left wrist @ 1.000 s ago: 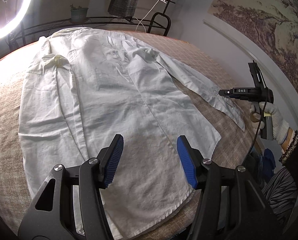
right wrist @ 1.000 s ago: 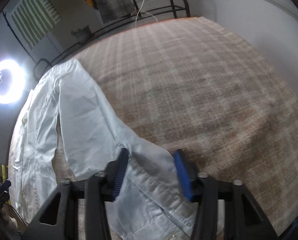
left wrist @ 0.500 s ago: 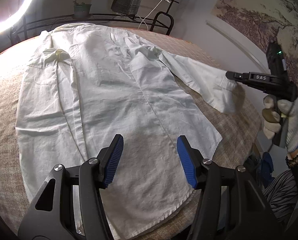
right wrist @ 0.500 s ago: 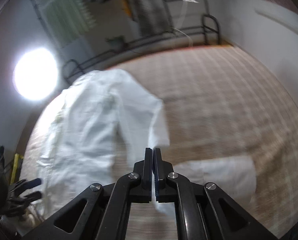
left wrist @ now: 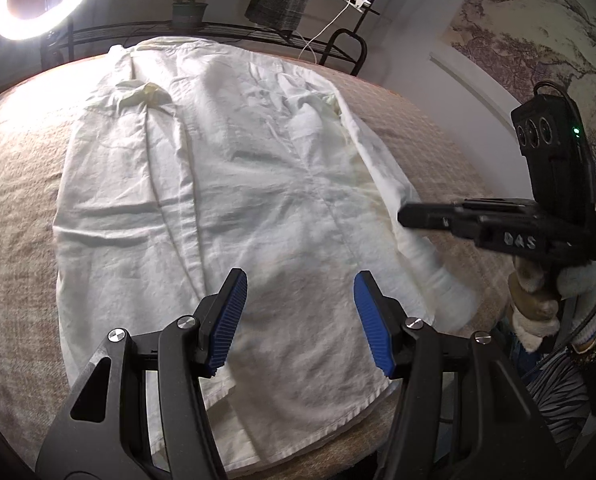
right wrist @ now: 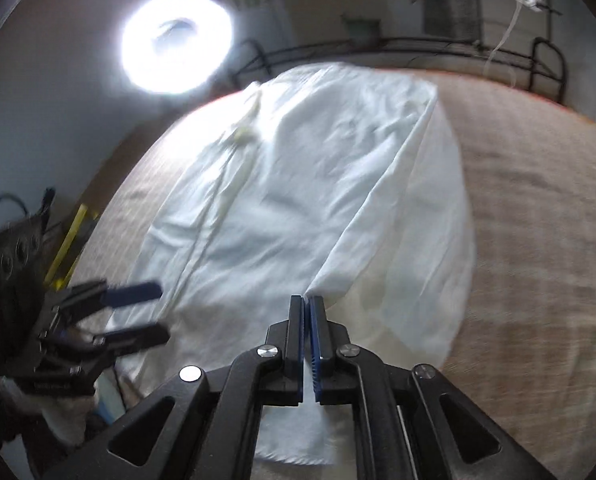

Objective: Fold small clothes
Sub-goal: 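Lay the sleeve across the shirt back with the right tool and open, then grasp the folded side edge with the left tool and lift it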

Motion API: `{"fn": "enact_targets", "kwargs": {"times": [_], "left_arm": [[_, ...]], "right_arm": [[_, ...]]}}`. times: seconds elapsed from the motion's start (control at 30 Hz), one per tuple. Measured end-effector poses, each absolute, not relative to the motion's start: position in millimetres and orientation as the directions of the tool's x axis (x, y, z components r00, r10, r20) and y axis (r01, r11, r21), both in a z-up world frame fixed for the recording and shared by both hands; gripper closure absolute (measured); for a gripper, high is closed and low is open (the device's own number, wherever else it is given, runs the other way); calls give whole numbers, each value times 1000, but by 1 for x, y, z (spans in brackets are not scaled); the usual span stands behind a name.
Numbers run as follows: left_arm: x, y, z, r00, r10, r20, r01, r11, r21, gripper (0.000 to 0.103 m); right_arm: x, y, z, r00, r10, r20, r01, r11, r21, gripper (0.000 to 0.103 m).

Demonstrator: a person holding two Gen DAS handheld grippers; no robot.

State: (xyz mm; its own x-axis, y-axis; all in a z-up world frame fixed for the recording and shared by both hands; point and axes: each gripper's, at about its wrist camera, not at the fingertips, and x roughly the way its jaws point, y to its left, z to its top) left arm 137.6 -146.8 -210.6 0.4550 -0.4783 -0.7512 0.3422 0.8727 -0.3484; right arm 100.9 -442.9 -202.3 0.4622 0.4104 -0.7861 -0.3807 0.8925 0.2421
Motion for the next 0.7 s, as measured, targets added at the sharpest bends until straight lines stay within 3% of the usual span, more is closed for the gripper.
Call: {"fn": "enact_targets", "kwargs": {"times": [0.03,0.1,0.23,0.5,0.7], "left_arm": [[138,-146,-213,451,-478,-754,337,873,-352,46],[139,-147,-217,439,-487,-755,317,870,-377,46],[144,-162,-223,418,-520,-745,311,852,-421,46],[150,-215,-241,336,-607,-720,359,789,-498,46],[145,-235,-248,329,-579,-746,402,801,-444,47]], "right_arm": [[99,-440,-204,437,421,-795,-405,881,244,95],[97,-437,-204,389,447,-806,-445,857,260,69],[99,-450,-184,445,462,-767,-461,852,246,68],[184,-501,-155,570,389,-724,-260,921,291,63],[266,-504,-164,563,345,-751,-199,939,281,60]]}}
